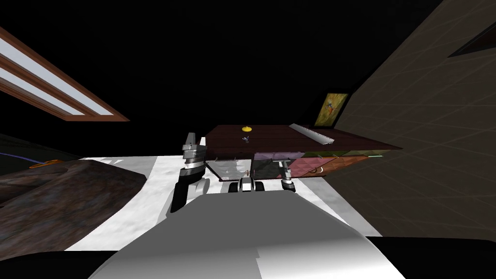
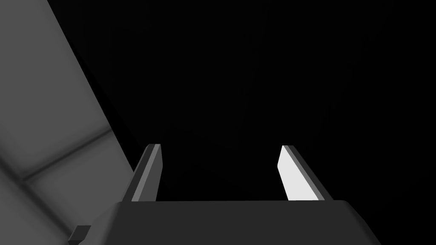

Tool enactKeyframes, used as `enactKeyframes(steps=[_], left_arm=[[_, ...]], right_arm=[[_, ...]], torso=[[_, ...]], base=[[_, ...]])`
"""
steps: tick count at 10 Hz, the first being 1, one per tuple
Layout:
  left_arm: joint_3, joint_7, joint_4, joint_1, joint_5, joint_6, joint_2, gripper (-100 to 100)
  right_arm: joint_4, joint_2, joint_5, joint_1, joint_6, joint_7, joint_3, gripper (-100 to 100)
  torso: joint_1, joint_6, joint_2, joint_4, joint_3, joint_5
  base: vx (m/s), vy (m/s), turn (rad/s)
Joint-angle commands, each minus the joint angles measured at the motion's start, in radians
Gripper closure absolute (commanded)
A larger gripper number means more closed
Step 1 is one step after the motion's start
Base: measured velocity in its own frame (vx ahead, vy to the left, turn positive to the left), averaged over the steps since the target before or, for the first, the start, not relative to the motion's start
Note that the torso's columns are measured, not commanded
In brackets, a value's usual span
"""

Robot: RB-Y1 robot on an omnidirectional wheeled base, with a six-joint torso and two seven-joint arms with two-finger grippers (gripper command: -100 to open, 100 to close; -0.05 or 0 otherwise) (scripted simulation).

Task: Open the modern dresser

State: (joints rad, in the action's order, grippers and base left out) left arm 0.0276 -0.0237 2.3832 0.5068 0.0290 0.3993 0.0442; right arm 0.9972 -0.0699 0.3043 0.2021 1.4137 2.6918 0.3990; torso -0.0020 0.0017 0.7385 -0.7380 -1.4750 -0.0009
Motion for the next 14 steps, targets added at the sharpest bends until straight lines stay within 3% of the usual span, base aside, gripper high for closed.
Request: enactKeyframes(steps=[1, 5, 6, 7, 12, 14], left_arm=[[0.0, 0.0, 0.0, 0.0, 0.0, 0.0, 0.0, 0], [0.0, 0.0, 0.0, 0.0, 0.0, 0.0, 0.0, 0], [0.0, 0.0, 0.0, 0.0, 0.0, 0.0, 0.0, 0], [0.0, 0.0, 0.0, 0.0, 0.0, 0.0, 0.0, 0], [0.0, 0.0, 0.0, 0.0, 0.0, 0.0, 0.0, 0], [0.0, 0.0, 0.0, 0.0, 0.0, 0.0, 0.0, 0]], right_arm=[[0.02, -0.024, -0.002, -0.007, -0.026, -0.029, 0.005, 100], [0.053, -0.062, -0.006, -0.017, -0.07, -0.076, 0.015, 100], [0.038, -0.05, 0.0, -0.009, -0.068, -0.065, 0.008, 100], [0.053, -0.076, -0.001, -0.021, -0.108, -0.097, 0.015, -100], [0.112, -0.167, -0.01, -0.075, -0.228, -0.203, 0.039, -100], [0.121, -0.18, -0.012, -0.082, -0.245, -0.218, 0.043, -100]], torso=[[0.001, 0.0, -0.001, 0.0, -0.001, 0.0], [0.003, 0.001, 0.007, -0.006, 0.002, 0.006], [0.005, 0.001, 0.005, -0.007, 0.0, 0.008], [0.005, -0.001, 0.0, -0.005, -0.002, 0.006], [0.005, 0.0, 0.007, -0.008, 0.002, 0.008], [0.009, 0.002, 0.012, -0.012, 0.004, 0.012]], base=[[-0.122, 0.075, -0.063], [-0.181, 0.063, -0.058], [-0.064, 0.019, -0.013], [-0.041, 0.041, -0.034], [-0.049, 0.089, -0.027], [-0.037, 0.079, -0.032]])
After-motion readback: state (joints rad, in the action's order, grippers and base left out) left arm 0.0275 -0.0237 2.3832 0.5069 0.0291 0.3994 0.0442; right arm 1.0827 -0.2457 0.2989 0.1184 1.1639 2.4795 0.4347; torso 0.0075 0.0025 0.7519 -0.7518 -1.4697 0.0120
